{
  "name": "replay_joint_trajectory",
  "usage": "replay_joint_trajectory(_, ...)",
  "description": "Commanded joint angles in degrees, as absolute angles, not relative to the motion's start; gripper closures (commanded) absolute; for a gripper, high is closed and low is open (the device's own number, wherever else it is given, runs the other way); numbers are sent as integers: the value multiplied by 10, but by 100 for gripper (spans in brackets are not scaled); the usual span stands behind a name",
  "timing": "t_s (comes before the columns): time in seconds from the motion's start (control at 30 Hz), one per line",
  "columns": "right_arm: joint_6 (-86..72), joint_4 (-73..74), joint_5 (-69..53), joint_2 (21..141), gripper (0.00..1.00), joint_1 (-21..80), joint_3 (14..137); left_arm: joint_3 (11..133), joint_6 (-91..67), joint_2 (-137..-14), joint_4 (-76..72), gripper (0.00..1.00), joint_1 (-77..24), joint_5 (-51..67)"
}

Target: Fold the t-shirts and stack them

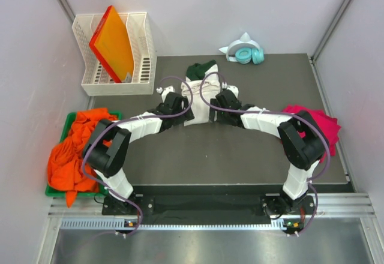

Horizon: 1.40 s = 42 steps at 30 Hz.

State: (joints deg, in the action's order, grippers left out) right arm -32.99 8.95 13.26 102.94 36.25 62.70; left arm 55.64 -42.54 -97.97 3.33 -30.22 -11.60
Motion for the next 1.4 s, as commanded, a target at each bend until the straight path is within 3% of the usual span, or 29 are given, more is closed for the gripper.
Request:
replay_joint_trajectory(0.0,-338,62,145,1006,16,368,649,557,-434,-954,-18,4,-304,-119)
replay_joint_trajectory(0.1,-337,68,148,1026,23,367,664,574,-435,-977,-15,4,-304,-105)
replay_joint_trajectory(0.3,-347,77,137,1047,78,367,666,585,-448,-1014,-23,5,-304,-78)
replay_joint_trajectory(0.7,-353,89,134,1051,100,368,642,577,-458,-1035,-33,7,-308,-56)
replay_joint_trajectory(0.8,-352,91,134,1049,100,371,636,573,-455,-1030,-32,11,-312,-55)
replay_joint_trajectory(0.93,-349,96,136,1044,100,374,628,556,-454,-1007,-21,23,-317,-61)
replay_joint_trajectory(1.07,-352,98,139,1039,100,378,616,538,-456,-988,-4,46,-322,-60)
replay_joint_trajectory(1.13,-354,98,141,1033,100,379,607,527,-456,-975,-3,65,-328,-68)
replay_joint_trajectory(1.17,-355,98,141,1031,100,381,602,523,-457,-969,17,92,-330,-71)
replay_joint_trajectory(1.2,-356,99,142,1025,100,381,598,516,-457,-965,25,100,-335,-76)
replay_joint_trajectory(1.37,-377,105,133,1000,100,396,554,490,-462,-931,57,100,-348,-90)
